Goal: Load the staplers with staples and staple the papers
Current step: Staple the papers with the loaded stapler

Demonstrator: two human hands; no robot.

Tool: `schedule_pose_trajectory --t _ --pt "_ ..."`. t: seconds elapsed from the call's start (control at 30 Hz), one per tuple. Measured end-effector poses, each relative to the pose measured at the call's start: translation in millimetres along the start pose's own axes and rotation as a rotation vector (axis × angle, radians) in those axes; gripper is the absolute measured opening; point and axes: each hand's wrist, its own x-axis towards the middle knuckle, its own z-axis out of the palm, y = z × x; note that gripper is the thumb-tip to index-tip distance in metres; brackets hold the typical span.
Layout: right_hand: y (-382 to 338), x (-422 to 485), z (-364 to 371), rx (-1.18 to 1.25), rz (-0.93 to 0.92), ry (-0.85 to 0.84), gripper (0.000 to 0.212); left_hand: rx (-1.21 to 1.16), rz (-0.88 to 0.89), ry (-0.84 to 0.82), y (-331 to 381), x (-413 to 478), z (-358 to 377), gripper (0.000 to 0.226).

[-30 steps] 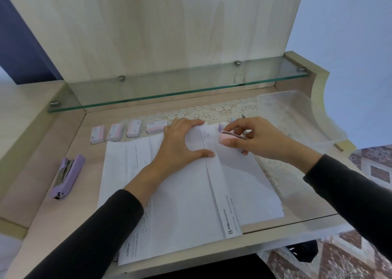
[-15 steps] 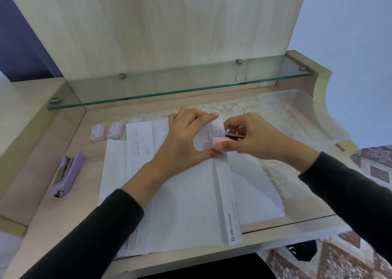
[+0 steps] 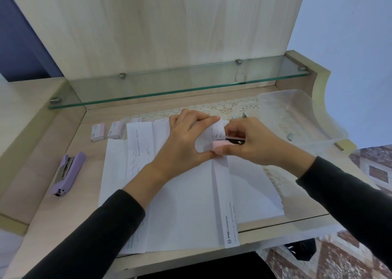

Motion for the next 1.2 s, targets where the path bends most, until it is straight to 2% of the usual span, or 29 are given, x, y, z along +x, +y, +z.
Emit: schedule_pose_trajectory --t 0.47,0.67,0.9,1.03,1.2 --pt "1 0 6 -0.079 -0.061 0.112 0.042 0.021 0.001 0.003 2 0 -2 0.057" --pt "6 -3 5 -0.029 -0.081 0.074 0.044 0.014 -0.009 -0.009 0 1 -3 0.058" --pt "9 -6 2 -0.048 -0.105 0.045 0.058 0.013 -0.026 -0.041 -5 -4 -3 0.061" --pt "8 -5 2 -0.023 -0.091 0.044 0.047 0.022 -0.027 -0.036 -3 -2 -4 0.058" --pt "7 -3 2 -0.017 -0.087 0.044 0.047 0.028 -0.034 -0.034 -3 0 -6 0.057"
